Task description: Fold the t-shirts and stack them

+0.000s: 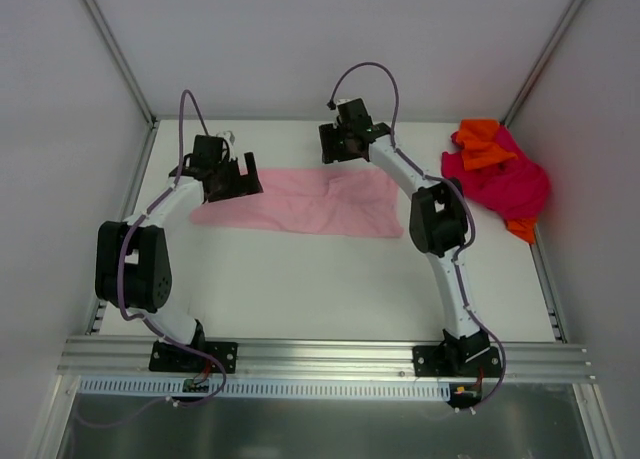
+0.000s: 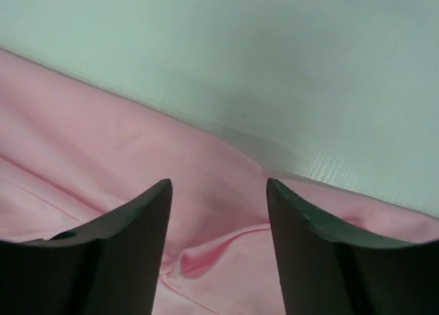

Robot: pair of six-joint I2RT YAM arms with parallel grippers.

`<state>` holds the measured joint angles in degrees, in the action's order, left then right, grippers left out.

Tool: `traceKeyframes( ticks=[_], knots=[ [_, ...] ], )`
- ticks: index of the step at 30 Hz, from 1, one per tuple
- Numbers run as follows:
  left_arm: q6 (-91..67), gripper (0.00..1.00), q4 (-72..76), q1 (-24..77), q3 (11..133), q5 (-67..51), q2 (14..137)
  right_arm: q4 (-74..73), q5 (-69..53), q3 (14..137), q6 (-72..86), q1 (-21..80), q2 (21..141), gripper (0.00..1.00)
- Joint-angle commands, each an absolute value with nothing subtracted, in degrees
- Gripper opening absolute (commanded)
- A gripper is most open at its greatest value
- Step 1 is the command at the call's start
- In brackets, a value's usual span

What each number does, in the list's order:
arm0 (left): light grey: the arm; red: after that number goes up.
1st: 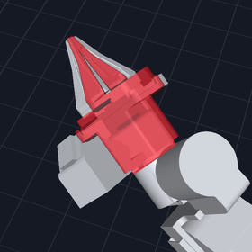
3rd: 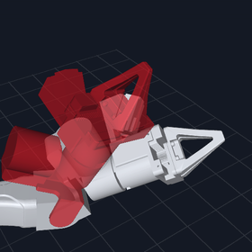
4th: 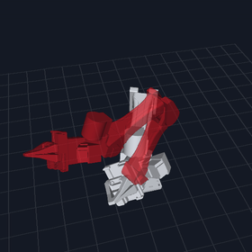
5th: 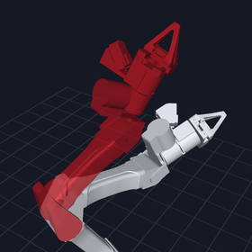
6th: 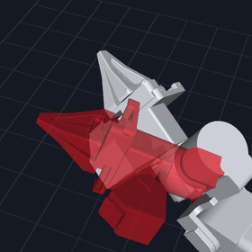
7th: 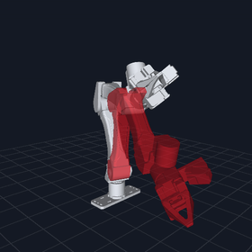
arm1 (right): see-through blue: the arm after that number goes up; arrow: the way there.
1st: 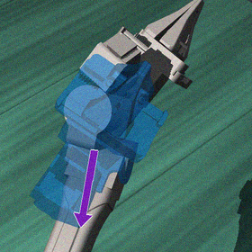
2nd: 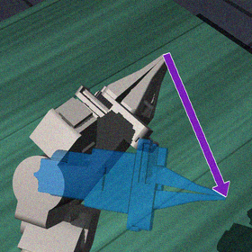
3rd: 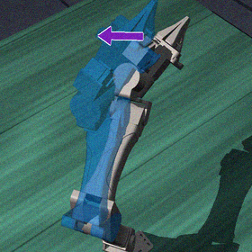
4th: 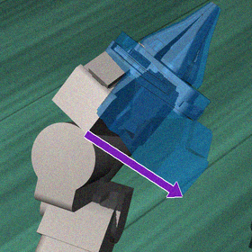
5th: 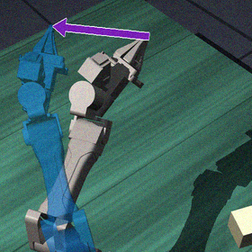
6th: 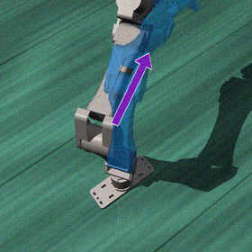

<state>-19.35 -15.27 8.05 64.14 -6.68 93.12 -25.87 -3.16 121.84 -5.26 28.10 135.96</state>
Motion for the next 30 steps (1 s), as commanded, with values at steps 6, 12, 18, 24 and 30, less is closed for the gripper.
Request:
traceKeyframes(
  ticks=[6, 12, 18, 24, 30],
  knots=[
    [7.5, 0.99, -12.7, 4.2, 71.6, -27.5, 89.0, -25.8, -2.6, 122.4, -9.2, 27.9, 116.0, 1.0],
    [2.7, 0.99, -12.5, 3.7, 68.2, -20.7, 82.1, -19.1, -0.4, 98.0, -3.9, 28.0, 97.0, 1.0],
    [-18.9, 0.99, -14.7, 3.6, 60.2, -6.3, 77.7, -21.6, 4.2, 84.0, 3.2, 28.1, 94.5, 1.0],
    [-22.5, 0.99, -16.5, 3.6, 56.9, -6.5, 76.8, -12.2, 6.2, 76.0, 5.1, 29.7, 98.1, 0.97],
    [-23.3, 0.99, -16.2, 3.6, 54.1, -1.1, 74.1, -17.4, 10.5, 91.3, 3.3, 31.0, 112.8, 0.54]
  ],
)
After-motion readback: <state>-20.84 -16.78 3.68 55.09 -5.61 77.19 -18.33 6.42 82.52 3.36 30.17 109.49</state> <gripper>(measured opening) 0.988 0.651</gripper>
